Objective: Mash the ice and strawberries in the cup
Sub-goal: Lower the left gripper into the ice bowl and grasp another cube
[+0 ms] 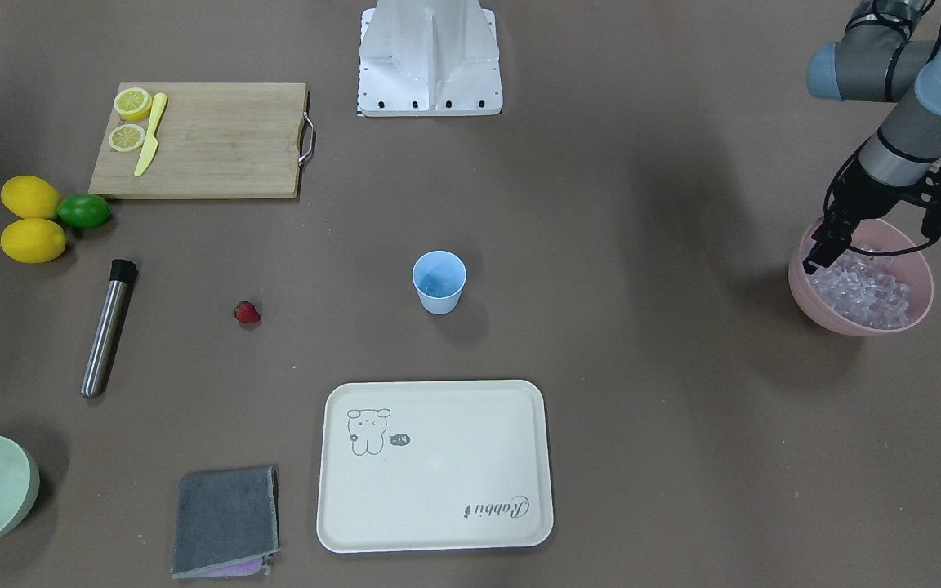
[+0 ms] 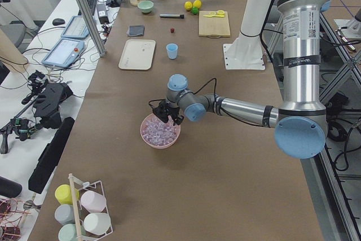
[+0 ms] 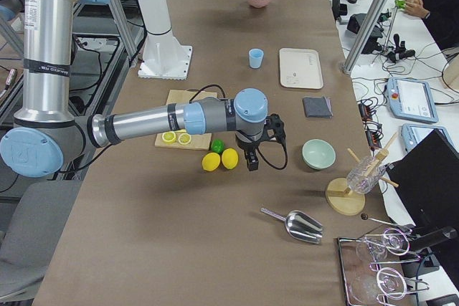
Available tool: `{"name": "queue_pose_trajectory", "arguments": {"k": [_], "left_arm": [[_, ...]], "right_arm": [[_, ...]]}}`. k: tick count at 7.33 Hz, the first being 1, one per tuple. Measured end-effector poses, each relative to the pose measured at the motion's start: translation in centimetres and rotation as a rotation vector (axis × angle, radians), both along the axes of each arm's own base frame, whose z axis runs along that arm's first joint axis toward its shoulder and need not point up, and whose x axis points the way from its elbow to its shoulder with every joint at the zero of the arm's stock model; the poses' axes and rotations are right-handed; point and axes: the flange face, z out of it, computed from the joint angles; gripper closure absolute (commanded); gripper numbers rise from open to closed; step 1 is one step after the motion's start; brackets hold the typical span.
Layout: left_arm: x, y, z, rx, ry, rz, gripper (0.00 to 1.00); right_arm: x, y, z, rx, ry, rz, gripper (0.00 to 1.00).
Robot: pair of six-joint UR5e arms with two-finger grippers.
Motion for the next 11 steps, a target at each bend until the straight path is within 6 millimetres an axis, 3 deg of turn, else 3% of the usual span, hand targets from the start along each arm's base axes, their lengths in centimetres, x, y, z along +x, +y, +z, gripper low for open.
{"name": "queue_pose_trajectory", "arguments": {"k": [1,5,7,9,11], "left_arm": [[0.1,0.1,0.0,-0.001,0.002,-0.001,1.0],[-0.5,0.4,-1.3,0.014,0.028,0.018,1.0],[-3.6,-0.5,-2.7,0.054,0.073,0.052,1.0],[-6.5,-1.4,-5.4,0.109,0.125,0.067,1.0],[-5.7,-2.9,-10.9,0.2,0.187,0.091,1.0]], "right_arm": [[0.0,0.1,0.0,0.0,0.0,0.0,0.0],[0.0,0.6,-0.2,-0.003,-0.002,0.0,0.0],[-0.1,0.9,-0.2,-0.01,-0.02,-0.003,0.0],[-0.1,1.3,0.1,-0.017,-0.031,-0.005,0.0],[-0.2,1.4,0.1,-0.019,-0.045,-0.007,0.0]]}}
